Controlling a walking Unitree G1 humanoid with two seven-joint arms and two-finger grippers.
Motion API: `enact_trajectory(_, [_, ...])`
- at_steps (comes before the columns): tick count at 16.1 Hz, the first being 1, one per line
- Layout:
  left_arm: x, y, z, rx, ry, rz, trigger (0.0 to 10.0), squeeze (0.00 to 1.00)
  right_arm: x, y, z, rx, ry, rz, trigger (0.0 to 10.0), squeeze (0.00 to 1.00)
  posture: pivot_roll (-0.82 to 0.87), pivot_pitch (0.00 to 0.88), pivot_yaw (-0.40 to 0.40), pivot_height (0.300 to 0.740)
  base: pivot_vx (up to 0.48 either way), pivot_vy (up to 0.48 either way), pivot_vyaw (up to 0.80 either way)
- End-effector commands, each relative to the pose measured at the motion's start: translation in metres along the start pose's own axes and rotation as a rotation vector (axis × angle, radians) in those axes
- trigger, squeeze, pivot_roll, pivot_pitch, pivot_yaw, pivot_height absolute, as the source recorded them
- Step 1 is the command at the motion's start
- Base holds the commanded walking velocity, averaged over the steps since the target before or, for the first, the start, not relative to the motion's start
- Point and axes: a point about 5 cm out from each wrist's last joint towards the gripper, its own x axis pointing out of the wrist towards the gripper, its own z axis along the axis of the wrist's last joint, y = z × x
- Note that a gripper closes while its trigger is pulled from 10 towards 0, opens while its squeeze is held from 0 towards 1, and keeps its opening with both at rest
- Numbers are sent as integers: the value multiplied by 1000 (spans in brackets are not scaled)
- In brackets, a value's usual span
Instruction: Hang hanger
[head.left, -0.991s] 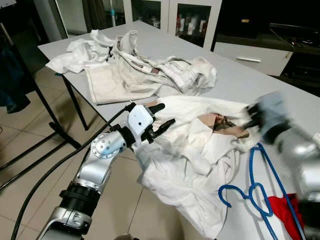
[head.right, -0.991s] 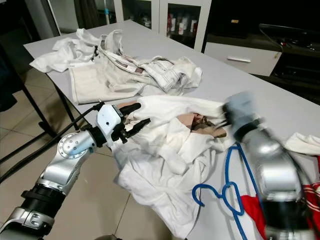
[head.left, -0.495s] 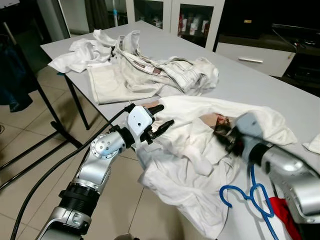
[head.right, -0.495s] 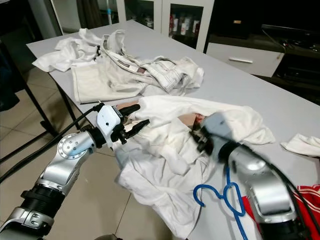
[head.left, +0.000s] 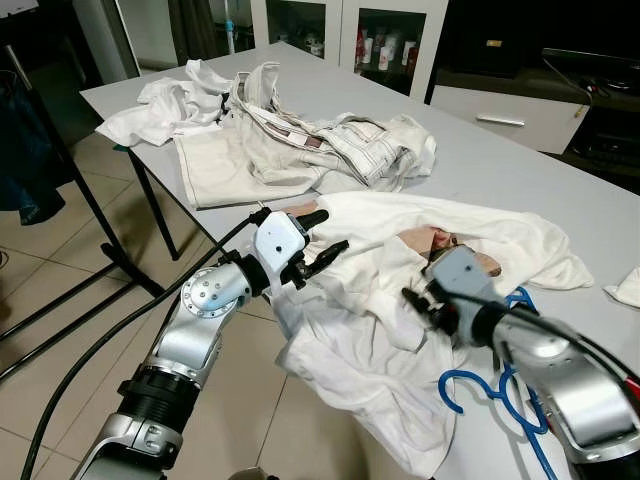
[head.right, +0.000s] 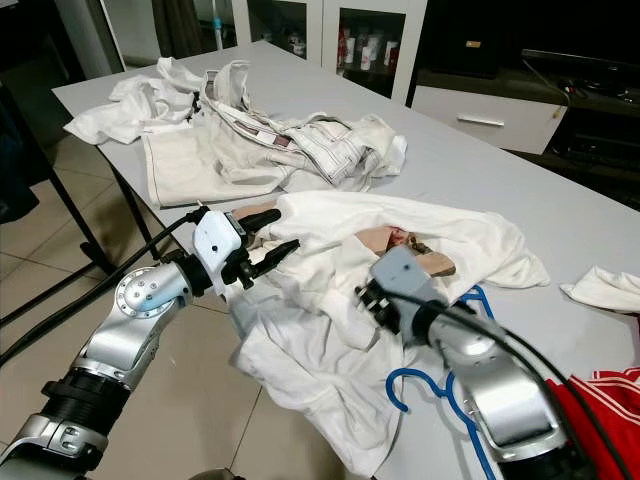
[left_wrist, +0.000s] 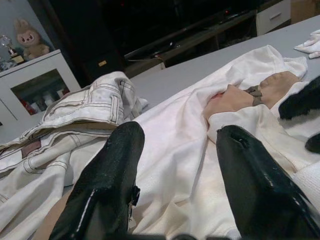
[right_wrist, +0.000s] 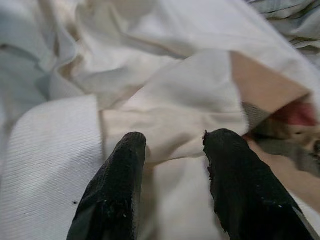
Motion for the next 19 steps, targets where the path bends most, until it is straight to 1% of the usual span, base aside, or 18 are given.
enact_trajectory(1, [3,2,4,22,-7,-12,10000,0,4,2,-6,-9,31,-6,10000,0,-7,0,24,723,0,0,0])
enact_trajectory(3, [3,2,4,22,-7,-10,10000,0,12,5,-15,20,89,-8,10000,0,-5,0,21,723,0,0,0])
enact_trajectory(5, [4,2,4,23,-10,-10,10000,0,19,8,-26,81,150,-10,10000,0,-1,0,21,723,0,0,0])
enact_trajectory(6, [4,2,4,24,-10,-10,10000,0,22,7,-28,101,162,-21,8745,0,1,0,22,723,0,0,0])
enact_trajectory(7, [3,3,5,25,-9,-10,10000,0,24,4,-28,122,162,-39,2235,0,2,0,23,723,0,0,0])
enact_trajectory(8, [3,3,5,27,-9,-9,10000,0,26,1,-28,133,157,-59,0,0,2,0,24,723,0,0,0])
enact_trajectory(10, [3,4,5,29,-9,-7,10000,0,27,-6,-25,153,141,-109,0,0,1,0,25,723,0,0,0])
enact_trajectory(11, [4,4,5,29,-10,-7,10000,0,25,-15,-25,175,134,-159,0,0,-1,0,26,723,0,0,0])
enact_trajectory(12, [4,4,5,29,-11,-7,10000,0,25,-18,-25,184,132,-177,0,0,-1,0,26,723,0,0,0])
enact_trajectory(13, [4,3,6,28,-13,-8,10000,0,21,-27,-25,194,126,-224,0,0,-3,0,26,723,0,0,0])
enact_trajectory(14, [4,3,6,27,-14,-8,10000,0,19,-32,-25,203,120,-246,0,0,-3,0,26,723,0,0,0])
enact_trajectory(15, [5,3,6,27,-14,-8,10000,0,13,-43,-21,232,94,-289,0,0,-4,0,26,723,0,0,0])
enact_trajectory(17, [5,3,5,26,-14,-8,10000,0,2,-61,-10,265,41,-332,0,0,-8,0,26,723,0,0,0])
enact_trajectory(19, [5,3,5,26,-14,-9,10000,0,-10,-75,0,269,-1,-344,0,0,-9,0,27,723,0,0,0])
